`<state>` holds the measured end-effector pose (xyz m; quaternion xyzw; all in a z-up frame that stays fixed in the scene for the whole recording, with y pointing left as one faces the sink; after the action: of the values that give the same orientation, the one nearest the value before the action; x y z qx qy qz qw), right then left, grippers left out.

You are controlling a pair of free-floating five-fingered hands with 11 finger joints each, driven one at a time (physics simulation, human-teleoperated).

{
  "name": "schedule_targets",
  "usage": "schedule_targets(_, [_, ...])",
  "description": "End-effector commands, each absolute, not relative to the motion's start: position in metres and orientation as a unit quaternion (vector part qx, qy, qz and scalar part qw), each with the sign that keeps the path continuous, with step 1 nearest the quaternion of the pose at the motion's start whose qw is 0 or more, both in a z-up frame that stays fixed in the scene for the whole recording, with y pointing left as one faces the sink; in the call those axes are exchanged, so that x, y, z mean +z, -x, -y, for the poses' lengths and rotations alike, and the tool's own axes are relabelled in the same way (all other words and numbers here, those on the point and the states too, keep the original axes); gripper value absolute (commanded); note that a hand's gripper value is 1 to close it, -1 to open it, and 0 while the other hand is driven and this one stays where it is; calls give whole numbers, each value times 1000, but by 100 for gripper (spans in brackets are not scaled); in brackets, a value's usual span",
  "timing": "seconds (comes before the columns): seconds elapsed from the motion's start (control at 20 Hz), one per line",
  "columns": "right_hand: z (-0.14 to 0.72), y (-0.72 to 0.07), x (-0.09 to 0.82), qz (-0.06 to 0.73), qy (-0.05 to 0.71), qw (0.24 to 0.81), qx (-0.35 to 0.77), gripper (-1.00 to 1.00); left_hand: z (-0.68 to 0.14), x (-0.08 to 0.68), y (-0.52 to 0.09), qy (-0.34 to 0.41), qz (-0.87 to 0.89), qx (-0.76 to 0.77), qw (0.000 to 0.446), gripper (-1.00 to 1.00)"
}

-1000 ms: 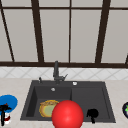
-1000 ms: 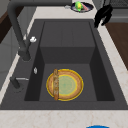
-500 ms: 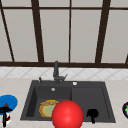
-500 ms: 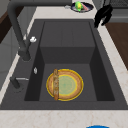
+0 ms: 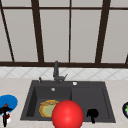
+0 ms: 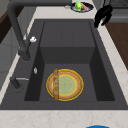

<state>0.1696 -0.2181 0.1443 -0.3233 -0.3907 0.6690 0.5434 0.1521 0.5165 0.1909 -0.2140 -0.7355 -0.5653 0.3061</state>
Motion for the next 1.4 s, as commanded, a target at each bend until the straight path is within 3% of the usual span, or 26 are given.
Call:
schedule_targets(0.0, [218,-170,144,391,323,543,669,0,-525,181,-154,227,737,-563,296,-100])
schedule_targets(0.05, [218,-170,144,391,323,543,669,0,-526,180,-155,223,739,-564,295,-100])
schedule_targets(0.1, [218,-170,144,391,323,543,669,0,-528,179,-157,220,740,-564,293,100])
schedule_targets(0.2, [218,-170,144,391,323,543,669,0,-532,182,-160,197,746,-584,253,100])
schedule_targets(0.9, [218,-170,144,391,323,543,669,0,-545,176,-174,153,764,-575,251,100])
schedule_targets(0.95, [218,-170,144,391,323,543,669,0,-545,174,-177,151,764,-574,254,-100])
schedule_targets(1.35, [218,-170,144,391,323,543,669,0,-549,168,-196,156,766,-572,251,-100])
